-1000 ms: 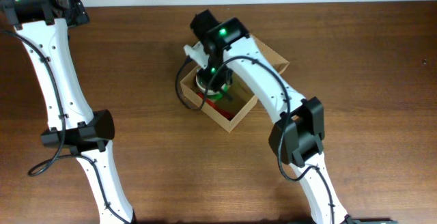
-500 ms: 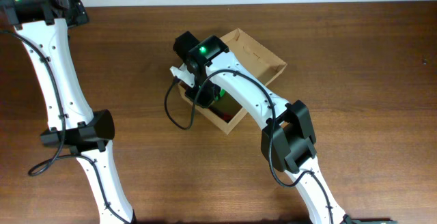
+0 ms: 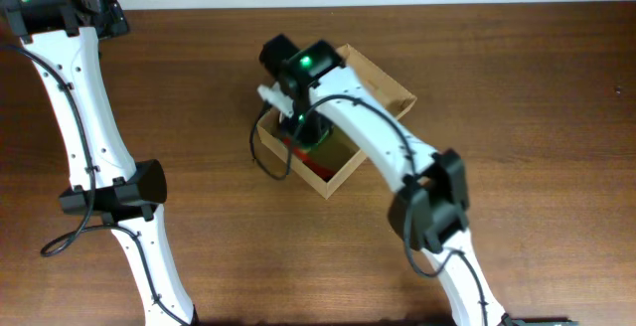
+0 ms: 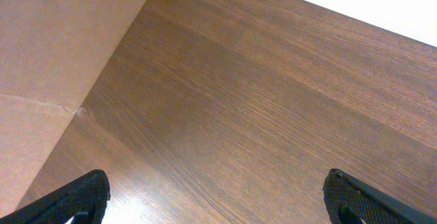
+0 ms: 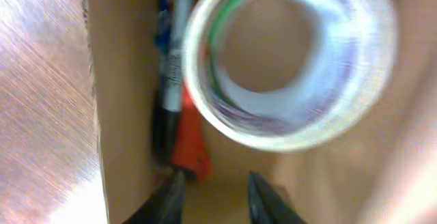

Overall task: Pack container
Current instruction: 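Raise the right arm and bring both grippers to the box lid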

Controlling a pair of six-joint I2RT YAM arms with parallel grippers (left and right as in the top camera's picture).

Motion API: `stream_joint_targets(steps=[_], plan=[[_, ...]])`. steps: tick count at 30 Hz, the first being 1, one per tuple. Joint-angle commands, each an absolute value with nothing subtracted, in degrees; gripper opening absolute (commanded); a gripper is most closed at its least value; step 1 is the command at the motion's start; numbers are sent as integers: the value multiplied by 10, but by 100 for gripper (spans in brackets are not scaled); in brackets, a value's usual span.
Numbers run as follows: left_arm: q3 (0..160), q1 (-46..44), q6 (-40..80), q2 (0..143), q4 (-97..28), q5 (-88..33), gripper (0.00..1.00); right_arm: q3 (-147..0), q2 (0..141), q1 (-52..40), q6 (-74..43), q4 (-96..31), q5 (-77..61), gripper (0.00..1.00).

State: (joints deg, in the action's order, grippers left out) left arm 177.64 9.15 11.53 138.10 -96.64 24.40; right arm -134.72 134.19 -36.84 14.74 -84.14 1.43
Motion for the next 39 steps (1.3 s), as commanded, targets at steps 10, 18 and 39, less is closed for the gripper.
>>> stream_joint_targets(steps=[10, 18, 39], plan=[[1781, 95, 110, 1365, -965, 244, 100, -1372, 995, -159, 34, -833, 113, 43], [1781, 96, 109, 1363, -967, -41, 100, -1208, 975, 96, -14, -825, -128, 39], [1526, 71, 53, 1364, -961, -45, 2, -934, 1204, -53, -172, -471, -207, 4]])
